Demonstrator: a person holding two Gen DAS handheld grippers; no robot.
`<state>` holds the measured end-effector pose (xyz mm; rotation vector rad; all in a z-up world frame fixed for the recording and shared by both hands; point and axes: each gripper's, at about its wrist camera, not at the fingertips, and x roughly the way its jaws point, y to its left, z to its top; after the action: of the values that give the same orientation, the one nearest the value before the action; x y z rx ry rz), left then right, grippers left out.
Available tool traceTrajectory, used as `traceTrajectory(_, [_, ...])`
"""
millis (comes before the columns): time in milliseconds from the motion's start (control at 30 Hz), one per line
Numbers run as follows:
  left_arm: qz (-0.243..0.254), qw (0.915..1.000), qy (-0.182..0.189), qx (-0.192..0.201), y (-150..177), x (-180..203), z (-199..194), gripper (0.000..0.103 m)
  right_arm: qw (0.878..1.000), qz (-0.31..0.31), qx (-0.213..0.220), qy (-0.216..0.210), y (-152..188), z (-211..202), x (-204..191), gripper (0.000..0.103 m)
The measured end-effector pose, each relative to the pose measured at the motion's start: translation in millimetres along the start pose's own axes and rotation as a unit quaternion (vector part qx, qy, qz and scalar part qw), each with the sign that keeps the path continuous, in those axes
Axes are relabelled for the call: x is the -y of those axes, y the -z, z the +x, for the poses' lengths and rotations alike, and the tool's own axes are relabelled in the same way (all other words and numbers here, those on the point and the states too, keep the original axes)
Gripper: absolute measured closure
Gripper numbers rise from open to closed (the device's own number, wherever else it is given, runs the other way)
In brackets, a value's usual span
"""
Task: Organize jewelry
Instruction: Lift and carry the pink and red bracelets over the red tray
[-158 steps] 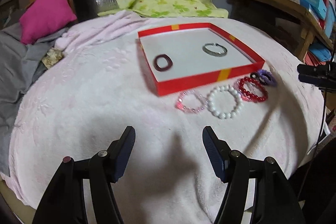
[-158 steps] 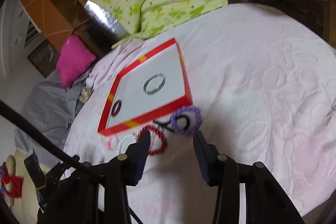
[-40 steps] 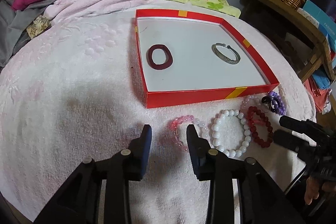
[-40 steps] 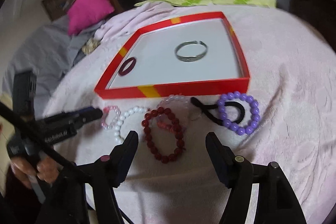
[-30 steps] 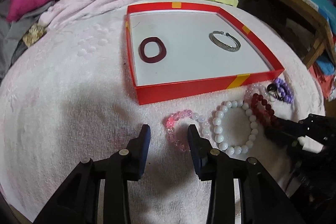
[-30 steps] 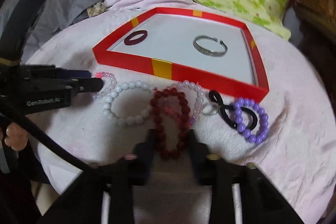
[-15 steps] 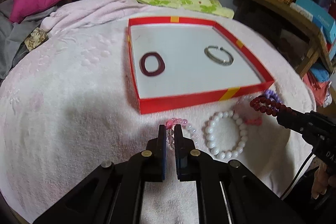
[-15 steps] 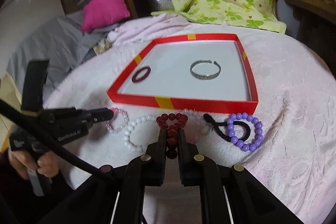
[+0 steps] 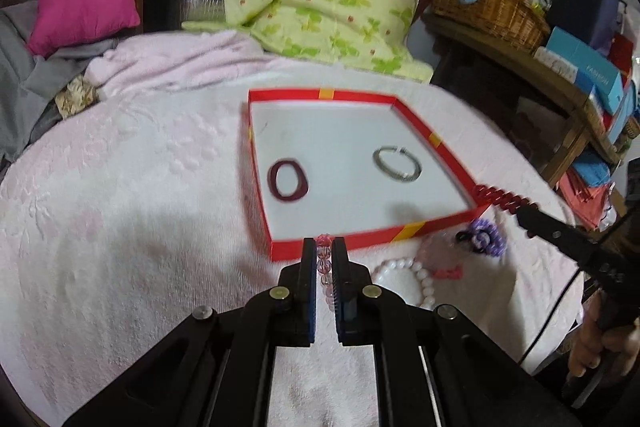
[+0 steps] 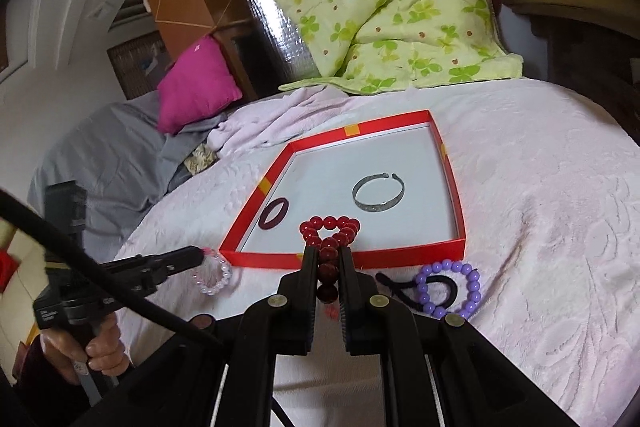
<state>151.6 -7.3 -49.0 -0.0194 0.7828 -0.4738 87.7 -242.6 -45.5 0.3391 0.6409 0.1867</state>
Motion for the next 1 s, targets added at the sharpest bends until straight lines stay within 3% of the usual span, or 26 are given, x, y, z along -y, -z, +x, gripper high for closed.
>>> traceTrajectory(300, [0.036,0.9977,-0.038,0.043,-10,16,-9,0.096,1.000,0.013,0.011,0.005,-9,6,-1,0.093])
traceTrajectory(667, [0.083,0.9911,-0.090,0.053,-26,39,1,0.096,1.000,0.008,0.023,0.006,-29,18,-5,0.093])
traceTrajectory(1000, [0.128,0.9844,-0.109,0.051,-57,62,36,0.096,0.999,0.035,0.032,0.027,-67,43,18,0.092])
